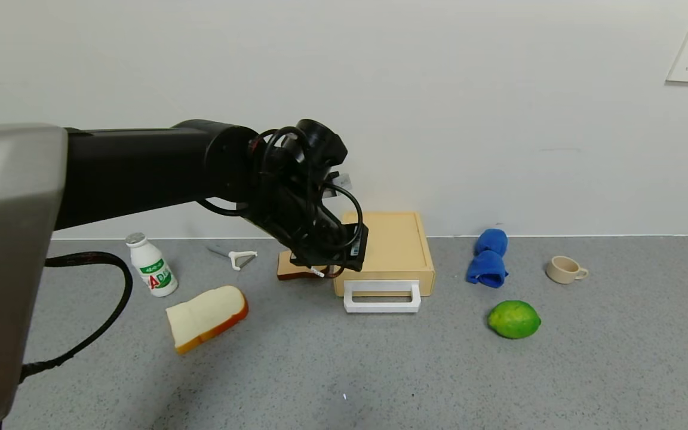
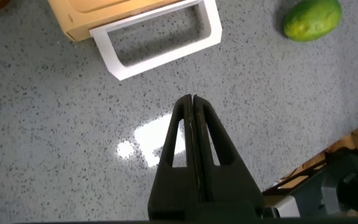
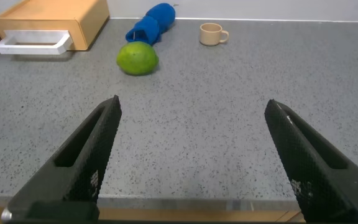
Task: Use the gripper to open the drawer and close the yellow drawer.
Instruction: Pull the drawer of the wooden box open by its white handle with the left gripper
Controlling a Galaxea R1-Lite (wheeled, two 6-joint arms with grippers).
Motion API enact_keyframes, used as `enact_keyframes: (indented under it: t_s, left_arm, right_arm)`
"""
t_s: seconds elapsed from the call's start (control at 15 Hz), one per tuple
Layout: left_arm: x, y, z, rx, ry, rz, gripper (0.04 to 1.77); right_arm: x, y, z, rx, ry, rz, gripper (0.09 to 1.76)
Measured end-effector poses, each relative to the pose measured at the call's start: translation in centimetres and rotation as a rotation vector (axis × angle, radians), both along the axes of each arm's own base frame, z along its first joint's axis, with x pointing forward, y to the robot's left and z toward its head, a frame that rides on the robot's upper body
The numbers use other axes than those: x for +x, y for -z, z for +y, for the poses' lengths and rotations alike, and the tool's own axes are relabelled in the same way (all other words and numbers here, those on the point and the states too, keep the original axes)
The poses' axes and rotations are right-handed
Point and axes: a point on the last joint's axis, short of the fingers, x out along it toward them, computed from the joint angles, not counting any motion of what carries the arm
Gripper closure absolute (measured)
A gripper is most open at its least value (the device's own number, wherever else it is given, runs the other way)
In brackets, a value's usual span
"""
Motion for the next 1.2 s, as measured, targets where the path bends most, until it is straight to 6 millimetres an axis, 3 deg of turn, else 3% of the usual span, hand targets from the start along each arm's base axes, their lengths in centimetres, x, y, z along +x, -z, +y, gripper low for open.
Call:
enact_keyframes:
  t_s: [0.8, 1.2]
  left_arm:
    - [3.9, 7.2, -2.3, 0.013, -0.074, 0.052, 1.70]
    - [5.1, 9.6, -2.7, 0.024, -0.144, 0.058, 1.70]
  right_arm:
    - [0.0, 0.0, 0.0, 0.000, 0.000, 0.000, 0.15]
    - [0.0, 0.0, 0.0, 0.000, 0.000, 0.000, 0.15]
